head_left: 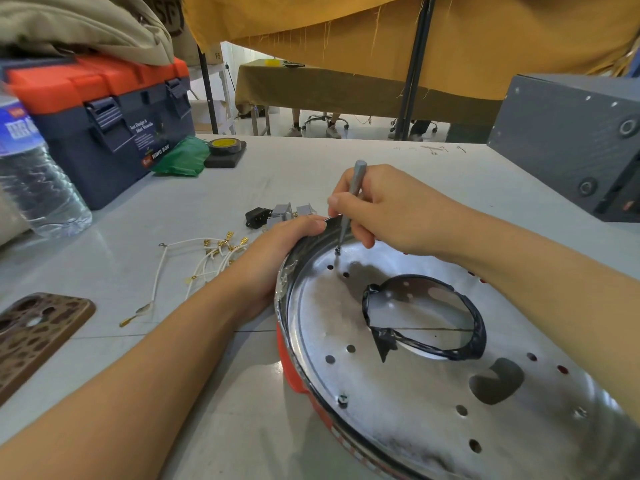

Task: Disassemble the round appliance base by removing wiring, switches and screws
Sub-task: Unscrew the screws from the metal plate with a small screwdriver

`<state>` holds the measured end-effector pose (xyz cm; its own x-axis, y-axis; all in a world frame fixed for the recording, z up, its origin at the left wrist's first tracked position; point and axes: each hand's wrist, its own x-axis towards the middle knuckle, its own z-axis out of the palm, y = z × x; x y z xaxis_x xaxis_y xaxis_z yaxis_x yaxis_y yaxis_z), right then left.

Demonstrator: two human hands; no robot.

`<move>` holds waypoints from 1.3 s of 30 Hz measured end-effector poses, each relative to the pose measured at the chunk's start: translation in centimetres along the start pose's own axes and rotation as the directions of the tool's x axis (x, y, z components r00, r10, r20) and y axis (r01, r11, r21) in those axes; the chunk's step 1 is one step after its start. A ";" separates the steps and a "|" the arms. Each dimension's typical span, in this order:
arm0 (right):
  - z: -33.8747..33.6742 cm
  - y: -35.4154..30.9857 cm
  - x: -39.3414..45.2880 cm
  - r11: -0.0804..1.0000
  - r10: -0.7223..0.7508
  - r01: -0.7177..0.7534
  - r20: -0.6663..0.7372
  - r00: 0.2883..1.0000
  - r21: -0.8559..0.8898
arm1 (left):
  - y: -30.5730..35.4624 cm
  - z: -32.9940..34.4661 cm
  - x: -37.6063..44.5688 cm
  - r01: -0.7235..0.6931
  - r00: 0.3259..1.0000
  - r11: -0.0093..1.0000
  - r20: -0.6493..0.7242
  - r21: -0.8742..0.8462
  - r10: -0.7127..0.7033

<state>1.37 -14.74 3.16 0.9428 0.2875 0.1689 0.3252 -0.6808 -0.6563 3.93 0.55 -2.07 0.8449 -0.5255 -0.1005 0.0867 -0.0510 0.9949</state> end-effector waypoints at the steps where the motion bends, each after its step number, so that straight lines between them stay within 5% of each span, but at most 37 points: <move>1: -0.1 0.0 -0.1 1.000 -0.002 0.002 0.005 1.000 0.010 | -0.2 -0.2 -0.1 -0.015 1.000 0.999 0.023 0.038 0.014; 6: -0.4 0.4 -0.3 0.999 0.007 -0.009 0.031 0.999 0.052 | -1.4 -1.4 -0.3 -0.015 0.995 0.984 -0.096 0.175 0.033; 10: -0.7 0.7 -0.2 0.988 -0.005 0.002 0.017 1.000 0.153 | -0.5 -0.1 0.1 -0.007 0.999 0.993 -0.038 -0.120 0.003; 16: -0.4 0.8 -0.2 0.961 -0.010 0.008 0.006 1.000 0.275 | -1.0 -0.7 0.5 -0.034 0.999 0.997 -0.031 -0.065 0.032; 32: 0.0 0.0 -0.4 0.990 -0.044 0.049 -0.039 0.998 0.134 | -1.0 -0.7 0.5 -0.026 1.000 0.997 -0.009 -0.078 0.025; 39: -0.1 0.2 -0.2 0.997 -0.005 0.006 -0.018 1.000 0.081 | 0.1 -0.2 0.9 0.030 0.999 0.996 0.028 0.090 -0.032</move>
<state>1.22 -14.99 3.06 0.9424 0.2784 0.1852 0.3239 -0.6224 -0.7125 4.80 0.29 -2.05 0.8265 -0.5472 -0.1325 0.0640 -0.1426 0.9877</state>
